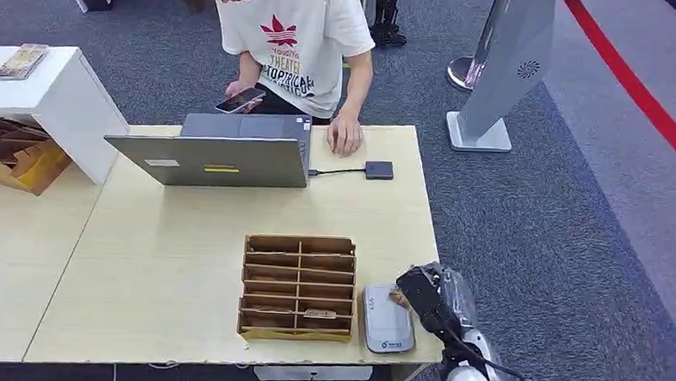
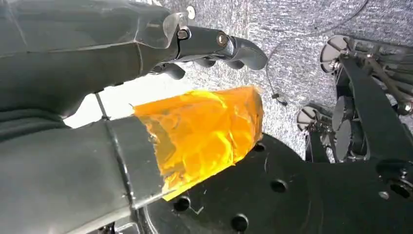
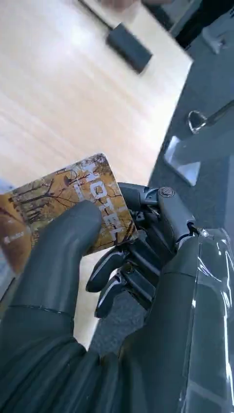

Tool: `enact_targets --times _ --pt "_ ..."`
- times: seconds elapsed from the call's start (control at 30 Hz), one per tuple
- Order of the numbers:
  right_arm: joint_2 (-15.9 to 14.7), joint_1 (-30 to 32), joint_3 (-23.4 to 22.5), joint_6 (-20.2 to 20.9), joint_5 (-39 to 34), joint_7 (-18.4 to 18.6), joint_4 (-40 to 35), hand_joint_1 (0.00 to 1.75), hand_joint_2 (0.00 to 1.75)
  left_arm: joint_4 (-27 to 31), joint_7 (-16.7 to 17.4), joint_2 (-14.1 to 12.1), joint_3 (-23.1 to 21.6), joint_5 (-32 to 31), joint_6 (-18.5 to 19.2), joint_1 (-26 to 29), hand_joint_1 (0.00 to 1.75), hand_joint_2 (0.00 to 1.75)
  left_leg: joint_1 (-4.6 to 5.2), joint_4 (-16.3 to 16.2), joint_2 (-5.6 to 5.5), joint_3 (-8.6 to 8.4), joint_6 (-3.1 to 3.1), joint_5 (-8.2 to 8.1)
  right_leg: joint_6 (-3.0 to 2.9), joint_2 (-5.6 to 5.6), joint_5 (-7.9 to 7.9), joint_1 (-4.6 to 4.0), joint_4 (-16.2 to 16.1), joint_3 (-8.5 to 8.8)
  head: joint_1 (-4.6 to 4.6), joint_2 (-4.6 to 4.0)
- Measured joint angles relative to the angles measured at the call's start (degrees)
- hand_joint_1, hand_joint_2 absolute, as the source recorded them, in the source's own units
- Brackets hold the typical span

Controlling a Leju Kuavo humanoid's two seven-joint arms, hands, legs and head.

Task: Pass the card to the sensor for recognition and then transmit it.

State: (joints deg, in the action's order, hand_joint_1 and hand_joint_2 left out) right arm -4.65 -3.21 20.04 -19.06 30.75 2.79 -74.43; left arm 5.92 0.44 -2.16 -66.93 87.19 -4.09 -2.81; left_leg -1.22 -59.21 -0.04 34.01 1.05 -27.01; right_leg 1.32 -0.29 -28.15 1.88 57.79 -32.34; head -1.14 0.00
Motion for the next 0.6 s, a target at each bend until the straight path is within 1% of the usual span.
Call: enact_targets --times 0.03,0.17,0.3,0.37,0.43,0.6 --pt "0.41 0.50 -0.40 -1.73 -0.17 -1.05 -0.86 1.75 1.75 0.00 -0.02 0.20 0.00 0.02 0.00 0.00 0.00 0.00 0.00 0.00 -0.01 0.02 0.00 0.00 0.00 -0.04 0.00 0.00 0.00 0.00 0.02 0.00" --pt "3.15 2.22 -2.62 -10.37 -3.08 -9.05 -6.15 1.75 1.75 -0.02 -0.07 0.74 0.00 0.02 -0.09 0.00 0.00 0.00 0.00 0.00 -0.02 0.03 0.00 0.00 0.00 -0.02 -0.01 -0.01 0.01 -0.03 0.02 0.00" --pt "5.90 3.23 -4.15 -15.85 -4.22 -15.24 -12.99 1.75 1.75 -0.02 -0.35 1.29 -0.26 -0.02 -0.39 -0.12 0.00 0.00 -0.01 0.01 -0.01 0.03 0.00 0.00 -0.01 -0.01 -0.01 -0.01 0.01 -0.05 0.04 0.00" --pt "6.75 3.38 -4.26 -16.91 -4.37 -17.08 -16.38 1.75 1.75 -0.02 -0.52 1.46 -0.55 -0.04 -0.55 -0.25 0.00 0.00 0.00 0.01 0.00 0.03 0.00 0.00 -0.01 0.00 -0.01 -0.01 0.01 -0.04 0.04 0.00" --pt "7.28 3.35 -4.24 -17.18 -4.53 -18.03 -18.91 1.75 1.75 -0.02 -0.57 1.62 -0.63 -0.07 -0.61 -0.35 0.00 0.00 0.00 0.01 0.00 0.03 0.00 0.00 -0.01 -0.01 -0.01 0.00 0.01 -0.03 0.04 0.00" --pt "7.98 2.33 -2.84 -16.76 -4.79 -19.19 -22.99 1.75 1.75 -0.02 -0.59 1.68 -1.20 -0.11 -0.72 -0.45 0.00 0.00 0.00 0.01 0.00 0.03 0.00 0.00 -0.01 -0.01 -0.01 0.00 0.01 -0.02 0.02 0.00"
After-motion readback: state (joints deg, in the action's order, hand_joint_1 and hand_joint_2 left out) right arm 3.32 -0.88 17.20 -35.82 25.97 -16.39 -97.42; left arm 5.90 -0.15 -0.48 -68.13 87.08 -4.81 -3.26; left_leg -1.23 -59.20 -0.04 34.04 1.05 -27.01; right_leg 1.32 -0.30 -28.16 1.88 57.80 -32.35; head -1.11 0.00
